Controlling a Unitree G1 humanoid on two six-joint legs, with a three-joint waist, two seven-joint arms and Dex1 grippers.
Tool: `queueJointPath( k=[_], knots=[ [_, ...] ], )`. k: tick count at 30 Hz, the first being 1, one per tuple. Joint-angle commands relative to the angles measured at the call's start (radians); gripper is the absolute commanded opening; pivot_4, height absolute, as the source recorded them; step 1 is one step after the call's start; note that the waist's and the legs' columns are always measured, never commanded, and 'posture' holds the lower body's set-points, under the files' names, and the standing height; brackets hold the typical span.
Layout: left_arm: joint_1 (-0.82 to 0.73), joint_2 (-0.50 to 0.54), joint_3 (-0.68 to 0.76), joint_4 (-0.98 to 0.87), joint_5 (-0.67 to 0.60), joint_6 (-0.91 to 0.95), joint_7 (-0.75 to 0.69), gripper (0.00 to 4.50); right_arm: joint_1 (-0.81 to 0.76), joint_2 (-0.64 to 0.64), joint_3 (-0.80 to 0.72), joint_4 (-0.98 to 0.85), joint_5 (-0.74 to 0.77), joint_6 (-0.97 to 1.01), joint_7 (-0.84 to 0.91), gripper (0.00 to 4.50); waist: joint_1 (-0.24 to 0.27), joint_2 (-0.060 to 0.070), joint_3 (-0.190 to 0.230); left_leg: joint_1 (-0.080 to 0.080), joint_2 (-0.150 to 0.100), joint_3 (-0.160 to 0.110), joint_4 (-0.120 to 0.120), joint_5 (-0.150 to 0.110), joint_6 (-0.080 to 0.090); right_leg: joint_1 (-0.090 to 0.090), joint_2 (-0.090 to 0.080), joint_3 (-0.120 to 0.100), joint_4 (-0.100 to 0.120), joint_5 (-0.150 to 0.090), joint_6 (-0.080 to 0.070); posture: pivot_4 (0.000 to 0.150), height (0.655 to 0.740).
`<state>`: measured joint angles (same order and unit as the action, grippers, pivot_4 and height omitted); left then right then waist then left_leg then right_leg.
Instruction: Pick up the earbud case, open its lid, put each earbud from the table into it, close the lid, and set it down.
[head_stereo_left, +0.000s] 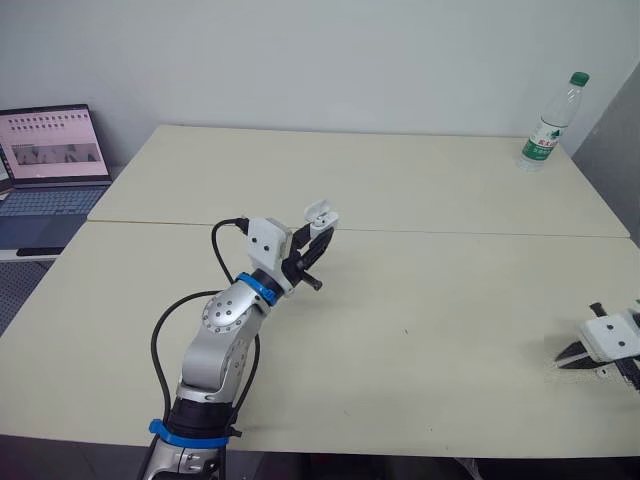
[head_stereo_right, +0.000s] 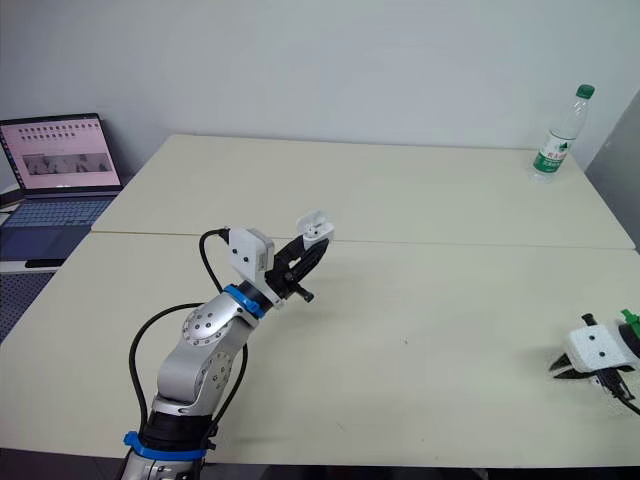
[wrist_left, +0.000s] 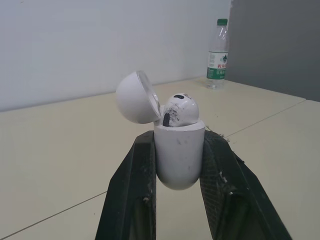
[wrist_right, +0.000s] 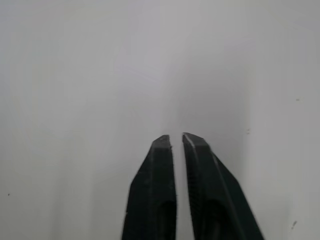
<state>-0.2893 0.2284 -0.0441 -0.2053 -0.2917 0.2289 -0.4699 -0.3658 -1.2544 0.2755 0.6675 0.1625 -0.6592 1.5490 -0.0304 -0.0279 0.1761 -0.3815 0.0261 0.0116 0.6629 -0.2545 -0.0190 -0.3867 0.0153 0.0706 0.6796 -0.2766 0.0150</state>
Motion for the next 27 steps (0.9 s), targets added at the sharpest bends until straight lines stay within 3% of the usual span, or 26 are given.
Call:
queueJointPath(
  k=[1,9,16,19,22,27],
  knots=[
    [-0.011,-0.005,0.004,-0.039,-0.005,-0.022,-0.001,0.79,-0.023,-0.026,-0.049,-0.012,0.031,0.085,0.065,1.62,0.0,0.0,0.0,0.0,0.0,0.0,0.0,0.0,0.0,0.0,0.0,0.0,0.0,0.0,0.0,0.15,0.74],
    [-0.008,-0.007,0.003,-0.035,-0.005,-0.026,-0.002,0.79,-0.068,-0.075,-0.015,0.121,-0.097,-0.116,0.065,4.47,0.0,0.0,0.0,0.0,0.0,0.0,0.0,0.0,0.0,0.0,0.0,0.0,0.0,0.0,0.0,0.15,0.74],
    [-0.003,-0.012,0.002,-0.036,-0.002,-0.029,0.0,0.79,-0.098,-0.062,-0.012,0.209,-0.167,-0.2,0.054,4.47,-0.001,0.0,0.0,0.0,0.0,0.001,0.0,0.0,0.0,0.0,0.0,0.001,0.0,0.0,0.0,0.15,0.74],
    [-0.002,-0.012,0.003,-0.038,-0.003,-0.027,-0.001,0.79,-0.111,-0.053,-0.008,0.234,-0.195,-0.224,0.041,3.88,-0.001,0.0,0.0,0.0,0.0,0.001,0.0,0.0,0.0,0.0,0.0,0.0,0.0,0.0,0.0,0.15,0.74],
    [-0.003,-0.01,0.004,-0.037,-0.002,-0.027,-0.002,0.79,-0.118,-0.05,-0.006,0.258,-0.23,-0.24,0.021,2.85,-0.001,0.0,0.0,0.0,0.0,0.001,0.0,0.0,0.0,0.0,0.0,0.0,0.0,0.0,0.0,0.15,0.74],
    [-0.006,-0.007,0.005,-0.036,-0.002,-0.026,-0.004,0.79,-0.123,-0.039,-0.007,0.287,-0.268,-0.265,-0.005,2.85,-0.001,0.0,0.0,0.001,0.0,0.001,0.0,0.0,0.0,0.0,0.0,0.0,0.0,0.0,0.0,0.15,0.74]
  ],
)
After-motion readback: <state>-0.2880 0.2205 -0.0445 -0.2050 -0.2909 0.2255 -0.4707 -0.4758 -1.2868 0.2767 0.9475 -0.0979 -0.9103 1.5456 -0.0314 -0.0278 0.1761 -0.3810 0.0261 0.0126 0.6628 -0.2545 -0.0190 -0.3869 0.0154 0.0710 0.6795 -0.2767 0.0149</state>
